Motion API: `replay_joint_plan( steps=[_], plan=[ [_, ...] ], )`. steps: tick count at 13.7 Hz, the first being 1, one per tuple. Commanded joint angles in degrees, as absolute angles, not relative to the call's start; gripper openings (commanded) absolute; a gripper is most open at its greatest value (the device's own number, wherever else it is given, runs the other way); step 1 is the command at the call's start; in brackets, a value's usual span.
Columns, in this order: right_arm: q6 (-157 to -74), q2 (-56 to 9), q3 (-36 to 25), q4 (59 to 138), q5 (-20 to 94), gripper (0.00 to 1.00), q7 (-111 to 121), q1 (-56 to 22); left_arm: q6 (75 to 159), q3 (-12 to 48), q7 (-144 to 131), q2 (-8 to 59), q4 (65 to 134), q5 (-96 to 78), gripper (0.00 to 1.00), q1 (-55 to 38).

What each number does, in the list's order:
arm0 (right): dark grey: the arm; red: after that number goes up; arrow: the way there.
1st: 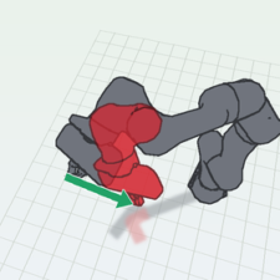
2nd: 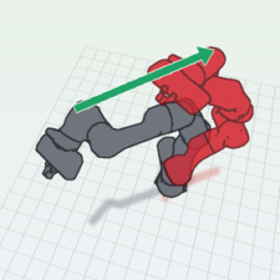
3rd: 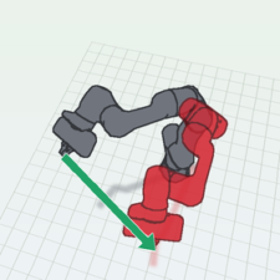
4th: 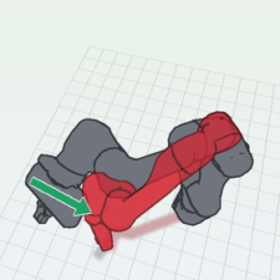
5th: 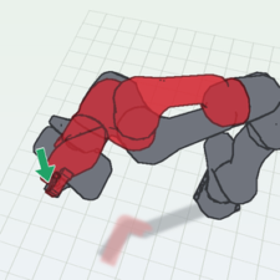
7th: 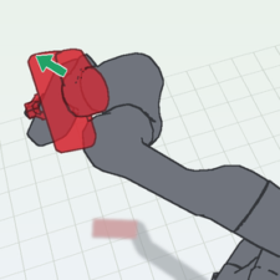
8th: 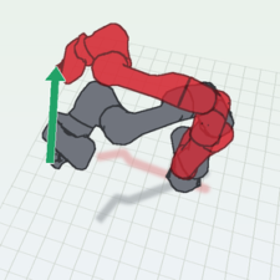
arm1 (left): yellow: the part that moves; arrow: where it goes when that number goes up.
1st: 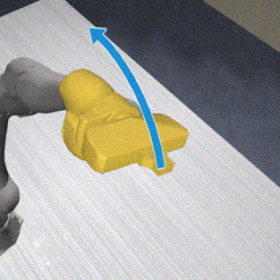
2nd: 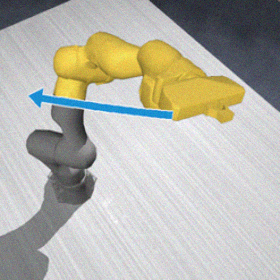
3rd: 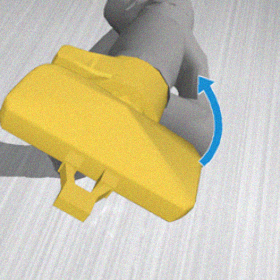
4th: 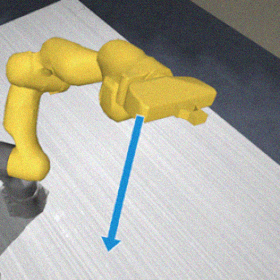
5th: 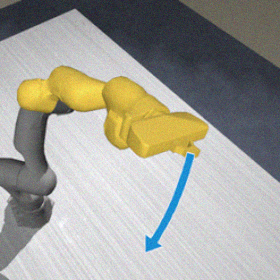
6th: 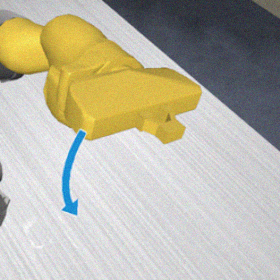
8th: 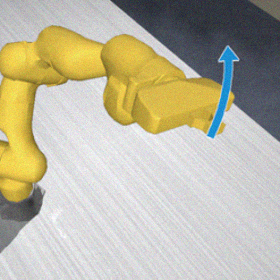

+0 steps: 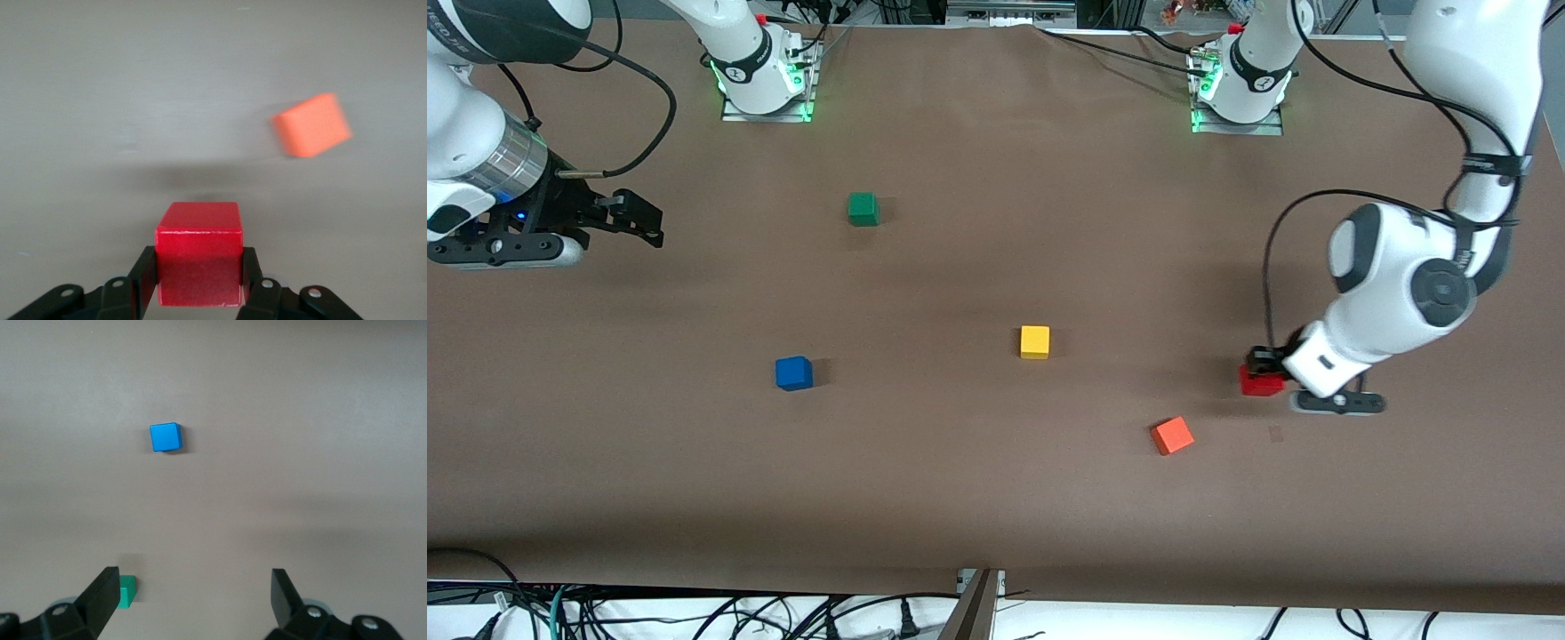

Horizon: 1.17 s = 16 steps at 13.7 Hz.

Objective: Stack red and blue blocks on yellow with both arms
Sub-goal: 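Carry the red cube with the left gripper over the yellow cube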

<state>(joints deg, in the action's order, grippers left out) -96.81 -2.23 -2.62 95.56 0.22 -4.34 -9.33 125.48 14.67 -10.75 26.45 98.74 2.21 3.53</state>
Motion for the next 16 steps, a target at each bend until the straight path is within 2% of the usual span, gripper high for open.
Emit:
replay_joint_plan(
  steps=[1, 8, 11, 16],
  plan=[
    [-96.7, -1.0, -2.2, 96.6, -0.4, 1.0, -4.0, -8.9, 121.7, 13.5, -19.6, 28.6, 92.2, 3.2, 0.0, -6.6],
    [-96.6, -1.0, -2.3, 96.6, -0.4, 1.0, -4.0, -8.9, 121.6, 12.7, -37.1, 40.1, 79.5, 3.2, 0.02, -22.8],
    [-96.6, -1.0, -2.3, 96.6, -0.4, 1.0, -4.0, -8.9, 121.6, 8.0, -37.2, 41.6, 78.6, 3.1, 0.02, -28.5],
    [-96.6, -1.0, -2.3, 96.6, -0.4, 1.0, -4.0, -8.8, 121.6, 7.7, -37.2, 42.8, 78.7, 4.5, 0.03, -30.8]
  ],
)
